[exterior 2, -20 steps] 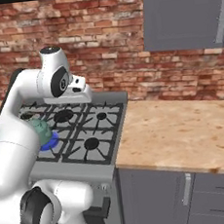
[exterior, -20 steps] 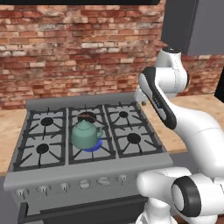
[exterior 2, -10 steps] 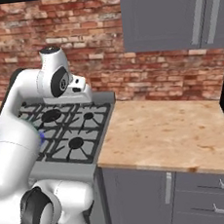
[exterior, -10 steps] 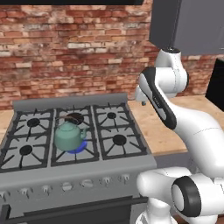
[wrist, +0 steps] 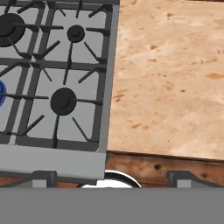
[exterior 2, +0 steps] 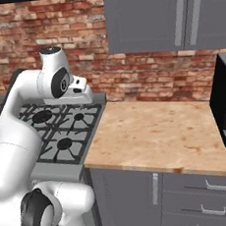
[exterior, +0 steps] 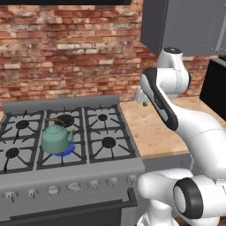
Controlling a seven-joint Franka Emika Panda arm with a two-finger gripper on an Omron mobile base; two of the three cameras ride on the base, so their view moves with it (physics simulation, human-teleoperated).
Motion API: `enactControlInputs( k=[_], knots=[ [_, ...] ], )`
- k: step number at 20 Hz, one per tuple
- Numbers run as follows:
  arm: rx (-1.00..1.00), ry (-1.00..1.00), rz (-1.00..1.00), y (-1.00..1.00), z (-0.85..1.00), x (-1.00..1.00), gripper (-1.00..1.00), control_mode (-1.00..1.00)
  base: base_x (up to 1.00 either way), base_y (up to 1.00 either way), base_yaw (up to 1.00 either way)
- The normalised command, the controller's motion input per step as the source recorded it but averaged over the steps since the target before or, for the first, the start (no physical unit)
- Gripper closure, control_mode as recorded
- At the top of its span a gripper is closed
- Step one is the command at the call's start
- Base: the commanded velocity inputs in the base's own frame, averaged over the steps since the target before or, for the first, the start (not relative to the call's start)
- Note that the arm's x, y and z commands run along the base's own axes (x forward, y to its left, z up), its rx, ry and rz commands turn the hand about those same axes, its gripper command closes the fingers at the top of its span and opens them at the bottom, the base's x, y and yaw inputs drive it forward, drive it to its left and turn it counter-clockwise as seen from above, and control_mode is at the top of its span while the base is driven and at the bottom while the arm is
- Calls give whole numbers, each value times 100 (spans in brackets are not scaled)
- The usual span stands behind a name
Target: The kettle is done boiling. Turn off the stove, then wait for 300 timesteps before moving the kettle to the dining table.
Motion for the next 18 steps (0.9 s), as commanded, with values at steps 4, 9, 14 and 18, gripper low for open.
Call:
enactControlInputs(
  k=[4, 9, 14, 18],
  knots=[
    [0, 0, 0, 0, 0, 0, -100, 100, 0, -42, 1],
    [0, 0, 0, 0, 0, 0, -100, 100, 0, -29, 1],
    [-1, -4, 0, 10, -1, -4, -100, -100, 0, 0, 0],
    [-7, -15, -1, 47, -7, -19, -100, -100, 0, 0, 0]
  ],
)
